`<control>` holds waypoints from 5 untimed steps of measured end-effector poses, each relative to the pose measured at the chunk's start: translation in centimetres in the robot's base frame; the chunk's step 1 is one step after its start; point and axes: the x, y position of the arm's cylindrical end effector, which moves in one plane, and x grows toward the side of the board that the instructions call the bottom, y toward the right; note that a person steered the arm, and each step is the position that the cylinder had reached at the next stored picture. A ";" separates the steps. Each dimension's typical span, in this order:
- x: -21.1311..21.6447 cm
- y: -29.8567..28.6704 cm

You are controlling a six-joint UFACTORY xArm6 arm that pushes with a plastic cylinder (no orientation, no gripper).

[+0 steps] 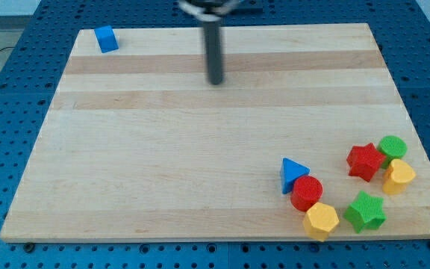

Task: Slide the yellow heart to the top of the green star

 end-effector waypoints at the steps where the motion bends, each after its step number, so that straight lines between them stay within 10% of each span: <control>1: 0.0 12.3; 3: 0.7 31.2; 5: 7.5 31.2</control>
